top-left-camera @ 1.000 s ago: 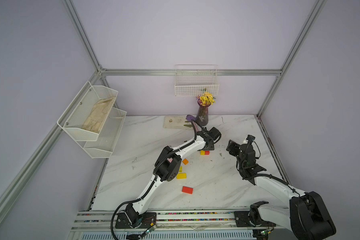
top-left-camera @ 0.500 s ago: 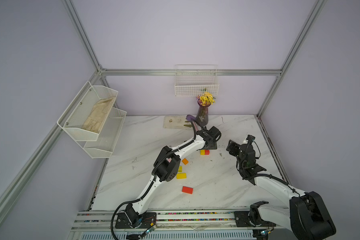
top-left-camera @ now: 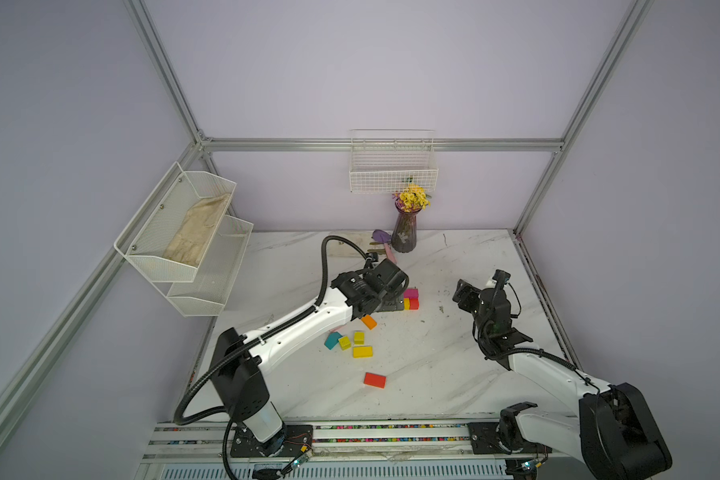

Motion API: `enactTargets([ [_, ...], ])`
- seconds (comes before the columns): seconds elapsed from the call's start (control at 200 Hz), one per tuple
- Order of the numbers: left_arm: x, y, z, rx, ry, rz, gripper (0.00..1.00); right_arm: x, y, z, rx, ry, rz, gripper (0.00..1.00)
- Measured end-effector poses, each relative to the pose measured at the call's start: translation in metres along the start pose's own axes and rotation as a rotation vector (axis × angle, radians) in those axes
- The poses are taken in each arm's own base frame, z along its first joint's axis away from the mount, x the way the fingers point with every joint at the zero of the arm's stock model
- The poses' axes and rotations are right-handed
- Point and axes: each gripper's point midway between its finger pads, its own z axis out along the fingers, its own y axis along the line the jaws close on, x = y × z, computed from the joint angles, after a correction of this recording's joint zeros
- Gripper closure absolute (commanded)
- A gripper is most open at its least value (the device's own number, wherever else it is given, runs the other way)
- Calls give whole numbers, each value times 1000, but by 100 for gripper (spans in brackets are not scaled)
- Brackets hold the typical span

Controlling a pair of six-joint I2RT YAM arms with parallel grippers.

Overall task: Build the wood block tower
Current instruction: 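Withdraw the left gripper toward the robot over the red block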

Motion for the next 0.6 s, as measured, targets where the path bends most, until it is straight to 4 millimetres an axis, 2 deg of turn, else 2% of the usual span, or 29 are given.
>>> enactTargets([
  [0.12,14,43,-27,-16,-6,-42,0,2,-2,0,2,3,-2,16],
  [0.23,14,77,-62,21,-106,-113,0,3,-2,-2,1,1,-2,16],
  [0.325,23,104,-82,82,-198,-158,0,0,-2,-6,-8,-10,-1,15],
  [0.465,49,131,-85,133,-222,-184,0,-3,2,-14,-44,-22,-9,12],
  [0.6,65,126,-75,140,-147,-162,0,-3,7,-19,-88,-27,-18,10],
])
